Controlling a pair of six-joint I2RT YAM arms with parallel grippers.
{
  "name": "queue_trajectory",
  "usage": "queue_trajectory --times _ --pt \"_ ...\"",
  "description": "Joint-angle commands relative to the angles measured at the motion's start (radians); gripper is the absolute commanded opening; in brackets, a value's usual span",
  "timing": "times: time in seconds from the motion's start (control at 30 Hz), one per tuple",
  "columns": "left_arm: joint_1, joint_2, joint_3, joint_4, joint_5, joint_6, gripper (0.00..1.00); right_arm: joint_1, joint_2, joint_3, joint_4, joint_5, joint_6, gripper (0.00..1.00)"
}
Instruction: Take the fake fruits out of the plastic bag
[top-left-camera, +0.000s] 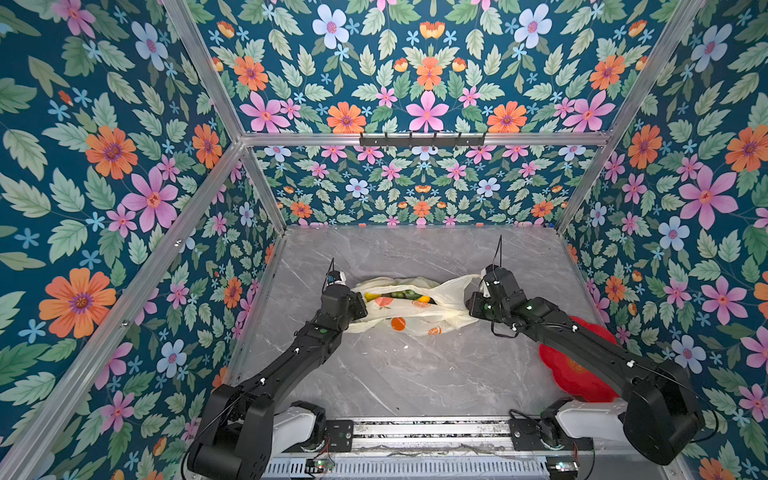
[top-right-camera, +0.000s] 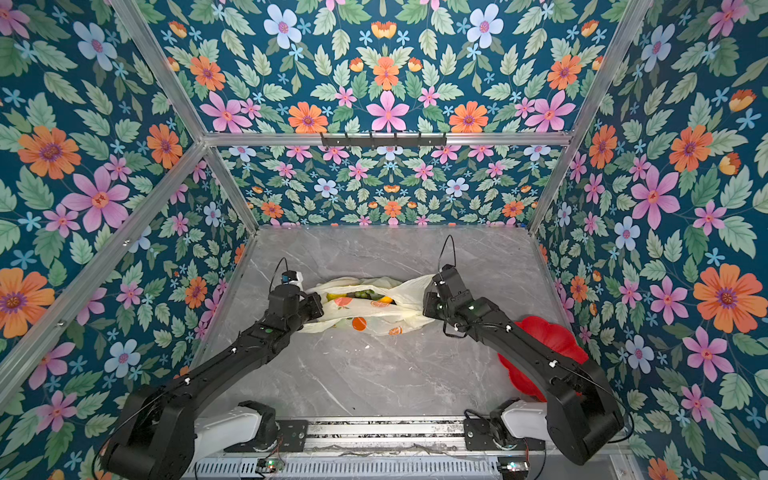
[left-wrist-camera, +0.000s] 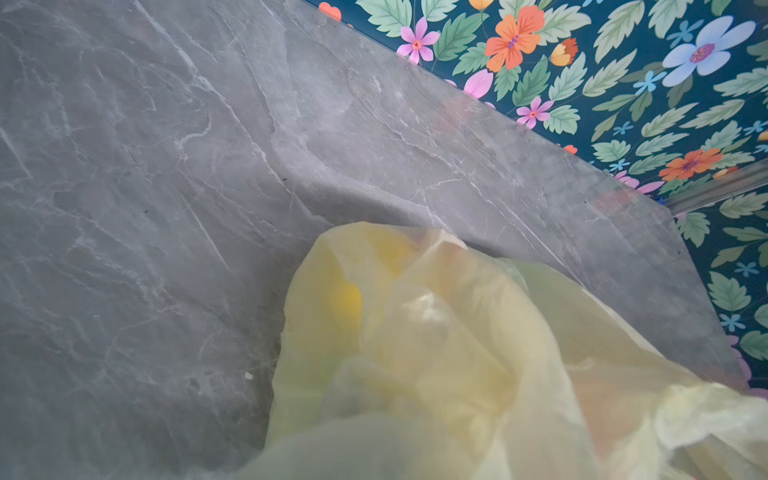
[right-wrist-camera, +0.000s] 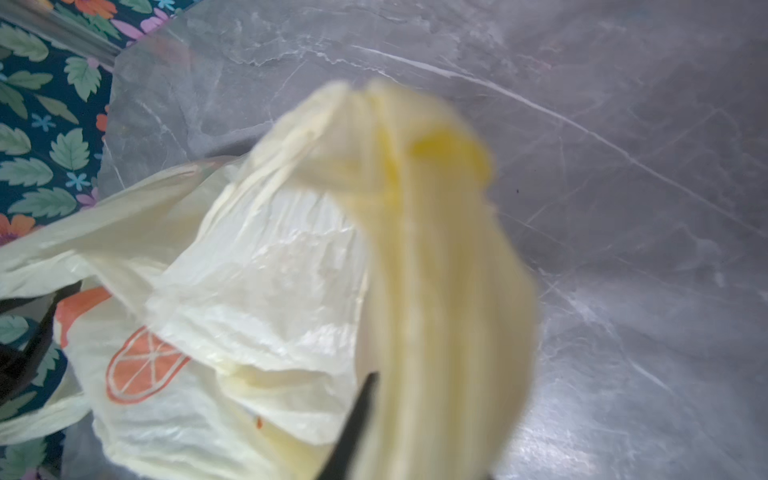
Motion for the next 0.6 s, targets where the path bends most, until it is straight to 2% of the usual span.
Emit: queue_trajectory --times 0.0,0.03,0.13,0.3,0.43,0.57 --pt "-0.003 -0.011 0.000 0.029 0.016 0.064 0.00 0.027 -0.017 0.056 -0.185 0.172 -0.057 0.67" --pt "-0.004 -0.019 -0.002 0.025 0.010 0.075 0.00 0.030 -0.020 0.078 -0.235 0.208 -0.060 0.73" --pt "-0.005 -0.036 -0.003 0.015 -0.002 0.098 0.00 0.029 -0.041 0.136 -0.370 0.314 -0.071 0.83" --pt "-0.020 -0.053 -0.021 0.034 -0.003 0.117 0.00 0.073 -0.086 0.236 -0.460 0.394 -0.146 0.86" --pt "-0.037 -0.070 -0.033 0.049 -0.003 0.130 0.00 0.209 -0.005 0.348 -0.449 0.377 -0.228 0.86" --pt "-0.043 -0.088 -0.042 0.050 -0.006 0.135 0.00 0.277 0.145 0.435 -0.420 0.304 -0.283 0.84"
